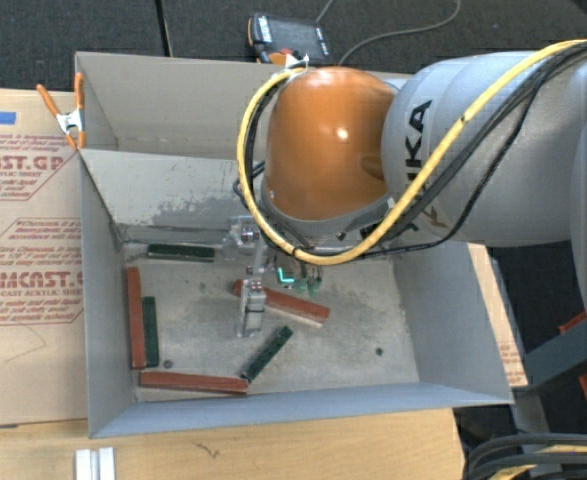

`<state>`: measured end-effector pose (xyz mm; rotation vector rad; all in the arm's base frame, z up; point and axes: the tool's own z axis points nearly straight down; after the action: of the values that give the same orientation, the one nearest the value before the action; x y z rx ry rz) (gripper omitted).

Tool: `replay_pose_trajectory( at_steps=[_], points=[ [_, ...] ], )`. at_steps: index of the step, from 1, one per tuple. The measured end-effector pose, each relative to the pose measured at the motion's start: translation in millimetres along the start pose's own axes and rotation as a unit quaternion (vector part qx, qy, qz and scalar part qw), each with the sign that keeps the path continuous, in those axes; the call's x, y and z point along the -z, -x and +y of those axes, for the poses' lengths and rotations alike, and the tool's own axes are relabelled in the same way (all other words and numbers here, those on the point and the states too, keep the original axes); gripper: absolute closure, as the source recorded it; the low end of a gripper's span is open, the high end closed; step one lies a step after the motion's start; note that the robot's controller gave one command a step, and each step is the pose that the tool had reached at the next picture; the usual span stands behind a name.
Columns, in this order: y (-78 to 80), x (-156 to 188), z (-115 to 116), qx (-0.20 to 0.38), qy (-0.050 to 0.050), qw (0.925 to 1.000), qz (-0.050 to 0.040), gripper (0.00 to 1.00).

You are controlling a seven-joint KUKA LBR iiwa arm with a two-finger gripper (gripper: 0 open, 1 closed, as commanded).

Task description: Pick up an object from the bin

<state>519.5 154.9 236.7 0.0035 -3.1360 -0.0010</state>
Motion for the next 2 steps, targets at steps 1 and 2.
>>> replay_pose_trajectory(
  at_steps=[1, 2],
  points=[
    [-33.4, -168, 40, 0.144, 0.000, 0.9895, -0.0077, 0.00],
    [-37.1, -136, 66, 0.104, 0.001, 0.9946, -0.0040, 0.00]
  ],
)
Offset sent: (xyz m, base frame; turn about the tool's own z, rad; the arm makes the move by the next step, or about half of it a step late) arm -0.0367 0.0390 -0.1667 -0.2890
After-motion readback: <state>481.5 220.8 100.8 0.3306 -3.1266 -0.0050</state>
